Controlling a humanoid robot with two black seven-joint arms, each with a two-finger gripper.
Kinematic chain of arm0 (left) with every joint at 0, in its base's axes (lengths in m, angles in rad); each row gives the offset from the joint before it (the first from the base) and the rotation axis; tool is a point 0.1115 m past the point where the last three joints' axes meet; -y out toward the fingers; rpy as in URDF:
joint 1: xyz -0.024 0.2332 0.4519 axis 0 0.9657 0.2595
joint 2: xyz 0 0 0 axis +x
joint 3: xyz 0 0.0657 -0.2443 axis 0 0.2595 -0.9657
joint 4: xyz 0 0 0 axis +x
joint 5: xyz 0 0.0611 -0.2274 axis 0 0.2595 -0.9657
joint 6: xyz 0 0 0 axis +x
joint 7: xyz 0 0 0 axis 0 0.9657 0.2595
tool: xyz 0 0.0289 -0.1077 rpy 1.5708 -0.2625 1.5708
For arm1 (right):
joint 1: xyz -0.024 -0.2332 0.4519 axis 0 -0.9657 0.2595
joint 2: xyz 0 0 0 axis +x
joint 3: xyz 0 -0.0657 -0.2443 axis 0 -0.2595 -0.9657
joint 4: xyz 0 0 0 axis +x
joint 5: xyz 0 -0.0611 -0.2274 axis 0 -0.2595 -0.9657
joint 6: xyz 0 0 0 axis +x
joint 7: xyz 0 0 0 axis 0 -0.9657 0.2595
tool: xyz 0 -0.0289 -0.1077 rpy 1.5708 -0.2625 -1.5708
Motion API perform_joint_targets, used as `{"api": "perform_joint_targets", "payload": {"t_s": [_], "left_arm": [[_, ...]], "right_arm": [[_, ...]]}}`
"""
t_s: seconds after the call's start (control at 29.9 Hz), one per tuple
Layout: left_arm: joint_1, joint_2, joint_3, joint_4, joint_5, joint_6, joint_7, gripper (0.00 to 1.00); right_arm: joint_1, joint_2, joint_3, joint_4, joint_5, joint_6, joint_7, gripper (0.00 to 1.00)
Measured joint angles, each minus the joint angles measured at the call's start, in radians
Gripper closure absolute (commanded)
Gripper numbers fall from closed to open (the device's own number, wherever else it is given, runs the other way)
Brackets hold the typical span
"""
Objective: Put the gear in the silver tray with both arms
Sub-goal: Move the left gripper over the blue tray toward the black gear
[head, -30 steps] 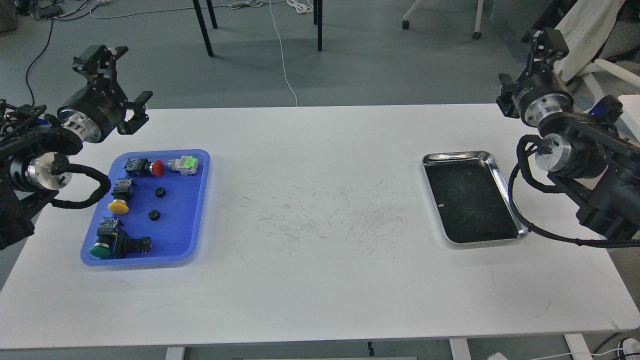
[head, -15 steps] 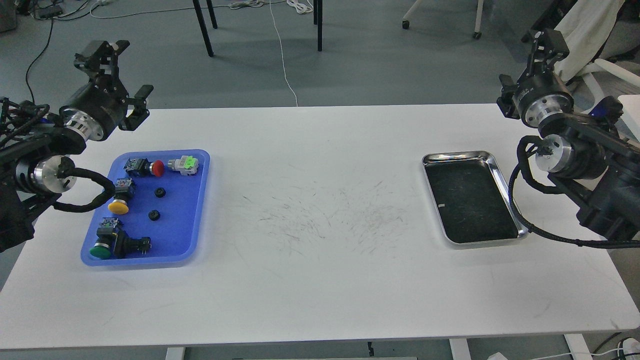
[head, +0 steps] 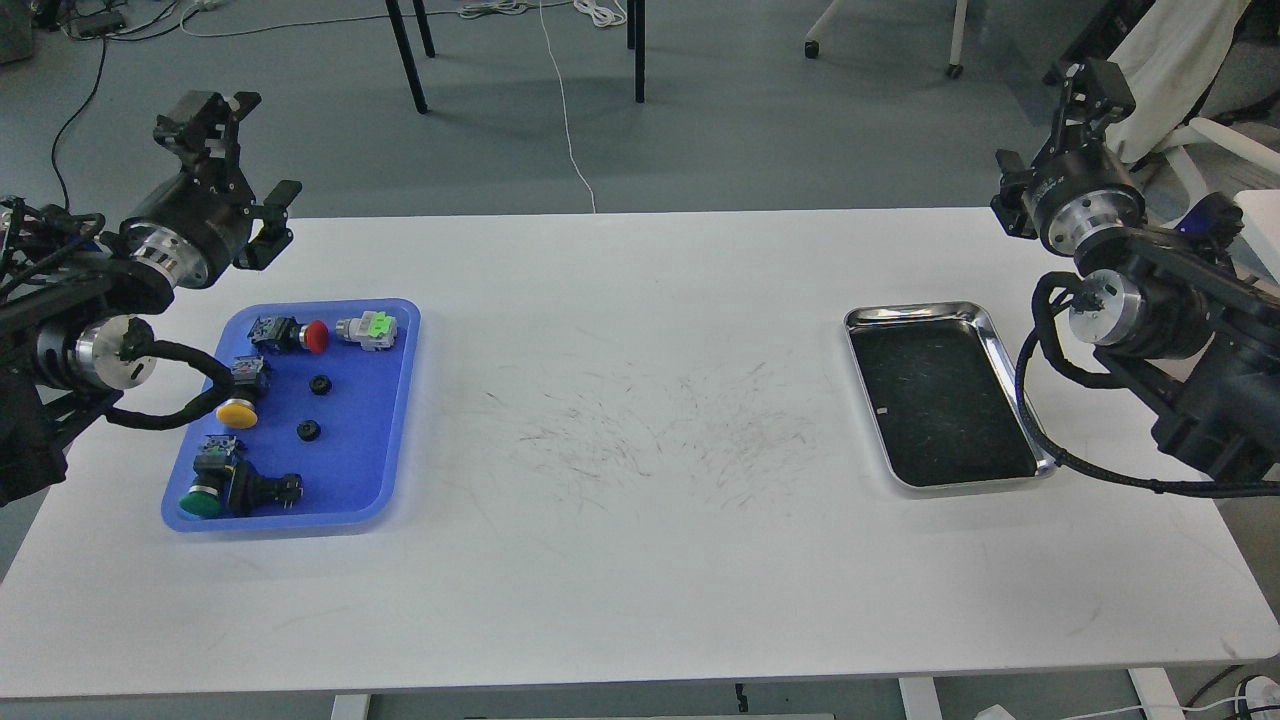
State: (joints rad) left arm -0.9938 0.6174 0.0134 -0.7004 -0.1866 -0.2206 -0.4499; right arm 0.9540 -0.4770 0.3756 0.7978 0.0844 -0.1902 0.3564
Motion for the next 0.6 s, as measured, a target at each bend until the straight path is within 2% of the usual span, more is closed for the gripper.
{"api": "perform_joint_targets", "payload": {"t_s": [0.27, 0.5, 0.6], "left_arm": [[-0.002, 0.02, 0.023, -0.039, 0.025, 0.0, 0.006, 0.02], [-0.05, 0.115, 0.076, -0.14, 0.134, 0.004, -0.003, 0.02], [-0.081, 0.176, 0.106, -0.205, 0.159, 0.005, 0.007, 0.02]], "right_arm": [[-0.001, 0.001, -0.003, 0.0, 0.0, 0.0, -0.001, 0.01], [-0.004, 0.015, -0.003, -0.003, -0.001, 0.001, -0.001, 0.01], [-0.004, 0.019, -0.004, -0.003, -0.001, 0.001, -0.001, 0.01]]}}
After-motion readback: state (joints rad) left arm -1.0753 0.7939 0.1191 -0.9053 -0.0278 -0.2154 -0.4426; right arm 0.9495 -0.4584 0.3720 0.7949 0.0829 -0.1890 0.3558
